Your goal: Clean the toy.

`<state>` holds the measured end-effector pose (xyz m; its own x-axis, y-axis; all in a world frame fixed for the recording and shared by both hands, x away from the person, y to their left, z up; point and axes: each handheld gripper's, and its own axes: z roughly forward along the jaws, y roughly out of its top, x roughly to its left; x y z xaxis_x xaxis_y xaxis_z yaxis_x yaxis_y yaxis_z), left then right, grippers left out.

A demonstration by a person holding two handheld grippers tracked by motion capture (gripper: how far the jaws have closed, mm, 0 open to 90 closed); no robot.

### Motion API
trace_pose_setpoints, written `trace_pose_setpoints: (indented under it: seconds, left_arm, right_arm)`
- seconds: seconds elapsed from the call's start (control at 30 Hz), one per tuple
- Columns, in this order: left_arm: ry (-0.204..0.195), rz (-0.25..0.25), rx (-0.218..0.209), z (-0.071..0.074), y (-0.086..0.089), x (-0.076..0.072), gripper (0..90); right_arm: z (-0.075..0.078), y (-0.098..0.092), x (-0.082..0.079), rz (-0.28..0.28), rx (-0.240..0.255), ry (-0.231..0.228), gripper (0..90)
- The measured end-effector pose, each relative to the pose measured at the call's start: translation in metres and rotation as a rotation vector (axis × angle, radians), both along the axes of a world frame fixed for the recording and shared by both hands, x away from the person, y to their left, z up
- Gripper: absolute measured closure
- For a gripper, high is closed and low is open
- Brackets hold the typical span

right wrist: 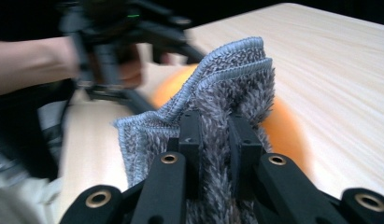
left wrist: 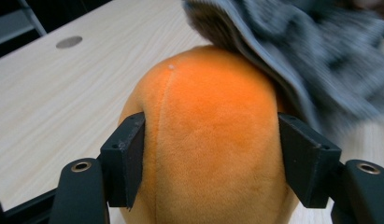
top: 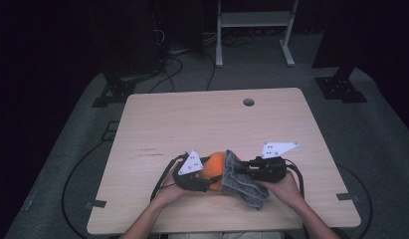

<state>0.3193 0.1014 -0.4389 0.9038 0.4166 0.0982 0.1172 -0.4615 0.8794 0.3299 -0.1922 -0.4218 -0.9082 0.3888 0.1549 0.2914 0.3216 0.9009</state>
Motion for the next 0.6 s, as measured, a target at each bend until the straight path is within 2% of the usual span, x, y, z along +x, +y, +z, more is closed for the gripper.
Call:
trace_pose_setpoints:
  seconds: [0.1, 0.13, 0.2, 0.27, 0.3, 0.33, 0.37, 0.4, 0.43, 0.47, 0.5, 0.53, 0.57, 0.6]
  left_arm:
    - [0.024, -0.011, -0.019, -0.001, 0.003, 0.002, 28.3]
    - [0.038, -0.012, -0.041, -0.001, 0.002, 0.004, 22.9]
    - [0.077, 0.006, -0.085, -0.001, 0.002, 0.007, 14.3]
    - [0.086, 0.013, -0.089, -0.001, 0.002, 0.009, 15.1]
    - [0.08, 0.015, -0.083, -0.001, 0.002, 0.009, 15.1]
    - [0.038, 0.007, -0.056, -0.001, -0.001, 0.006, 23.7]
    - [0.038, 0.007, -0.056, -0.001, -0.001, 0.006, 26.3]
    - [-0.003, -0.015, -0.035, 0.0, -0.007, 0.001, 27.8]
    - [-0.003, -0.015, -0.035, 0.0, -0.007, 0.001, 28.4]
    - [-0.023, -0.023, -0.022, 0.0, -0.009, -0.002, 28.5]
    - [-0.037, -0.026, -0.012, 0.001, -0.01, -0.004, 28.5]
    - [-0.036, -0.029, -0.011, 0.002, -0.01, -0.004, 27.8]
    - [-0.022, -0.026, -0.018, 0.002, -0.008, -0.003, 20.1]
    - [-0.001, -0.018, -0.032, 0.002, -0.006, -0.001, 20.1]
  right_arm:
    - [-0.006, -0.014, 0.008, -0.065, -0.033, 0.027, 77.4]
    - [-0.01, -0.017, 0.009, -0.071, -0.035, 0.043, 77.4]
    - [-0.014, -0.02, 0.008, -0.067, -0.024, 0.061, 77.4]
    - [-0.01, -0.017, 0.003, -0.046, -0.018, 0.049, 77.4]
    - [-0.01, -0.017, 0.003, -0.046, -0.018, 0.049, 77.4]
    - [-0.003, -0.01, -0.004, -0.007, -0.005, 0.031, 77.4]
    - [-0.003, -0.01, -0.004, -0.007, -0.005, 0.031, 77.4]
    - [0.004, 0.001, -0.009, 0.032, 0.004, 0.005, 77.3]
    - [0.004, 0.001, -0.009, 0.032, 0.004, 0.005, 77.3]
    - [0.011, 0.011, -0.011, 0.043, 0.003, -0.03, 77.4]
    - [0.011, 0.011, -0.011, 0.043, 0.003, -0.03, 77.4]
    - [0.012, 0.014, -0.01, 0.038, -0.011, -0.041, 77.4]
    - [0.008, 0.013, -0.005, 0.021, -0.027, -0.032, 77.4]
    - [0.008, 0.013, -0.005, 0.021, -0.027, -0.032, 77.4]
